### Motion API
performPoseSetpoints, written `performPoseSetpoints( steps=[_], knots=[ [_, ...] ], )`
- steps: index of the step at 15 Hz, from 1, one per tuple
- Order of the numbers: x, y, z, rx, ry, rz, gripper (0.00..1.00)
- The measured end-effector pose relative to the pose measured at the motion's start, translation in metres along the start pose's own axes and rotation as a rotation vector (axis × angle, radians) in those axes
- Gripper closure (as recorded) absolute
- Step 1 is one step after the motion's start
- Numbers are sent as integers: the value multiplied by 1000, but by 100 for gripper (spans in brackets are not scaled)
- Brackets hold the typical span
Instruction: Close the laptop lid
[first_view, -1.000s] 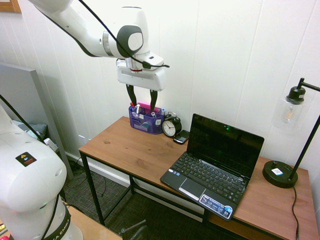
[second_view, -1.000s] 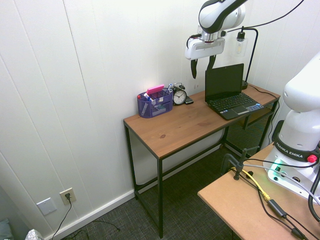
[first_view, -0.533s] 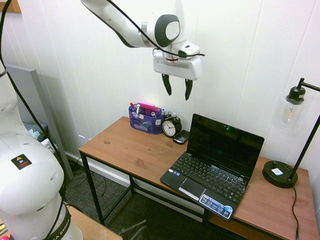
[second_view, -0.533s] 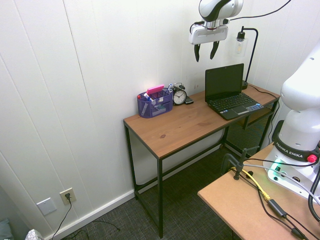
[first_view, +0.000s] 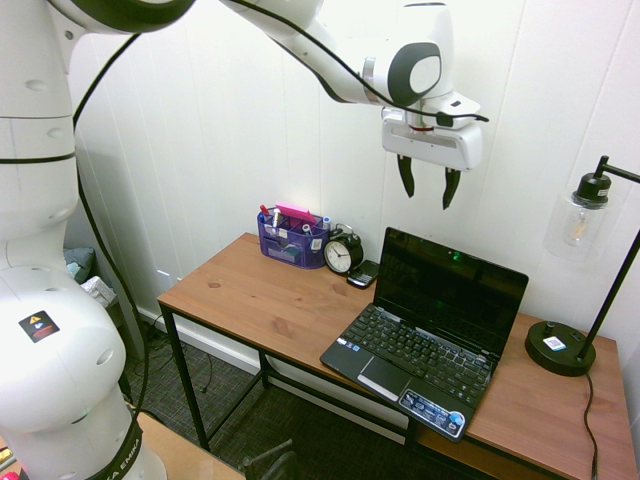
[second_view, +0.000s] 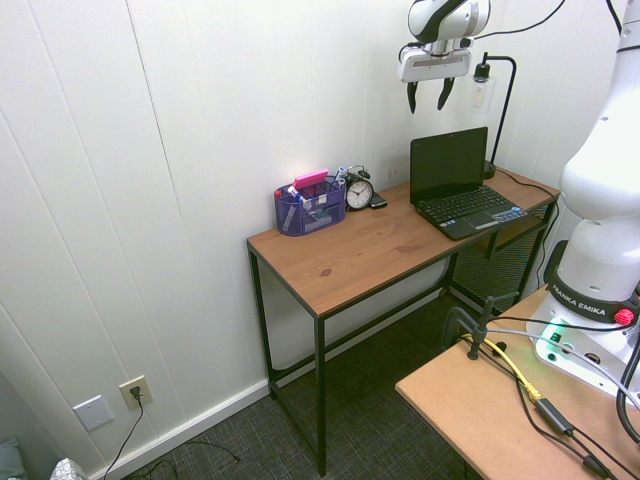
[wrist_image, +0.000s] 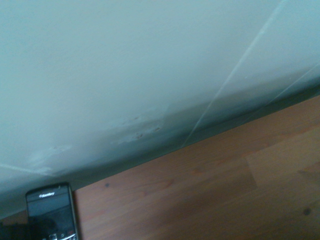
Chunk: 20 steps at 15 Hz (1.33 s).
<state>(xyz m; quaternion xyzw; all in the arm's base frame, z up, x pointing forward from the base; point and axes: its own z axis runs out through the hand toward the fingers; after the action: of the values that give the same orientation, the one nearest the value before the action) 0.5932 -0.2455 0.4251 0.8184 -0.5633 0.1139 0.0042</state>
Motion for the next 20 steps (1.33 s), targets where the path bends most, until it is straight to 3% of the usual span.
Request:
performPoseSetpoints(
  steps=[6,7,14,20],
  knots=[
    [42,-1,50,-19,-54,51,0],
    [46,0,57,-23,-61,59,100],
    [56,7,102,-45,-110,73,100],
    [58,13,115,-52,-124,86,100]
  ],
)
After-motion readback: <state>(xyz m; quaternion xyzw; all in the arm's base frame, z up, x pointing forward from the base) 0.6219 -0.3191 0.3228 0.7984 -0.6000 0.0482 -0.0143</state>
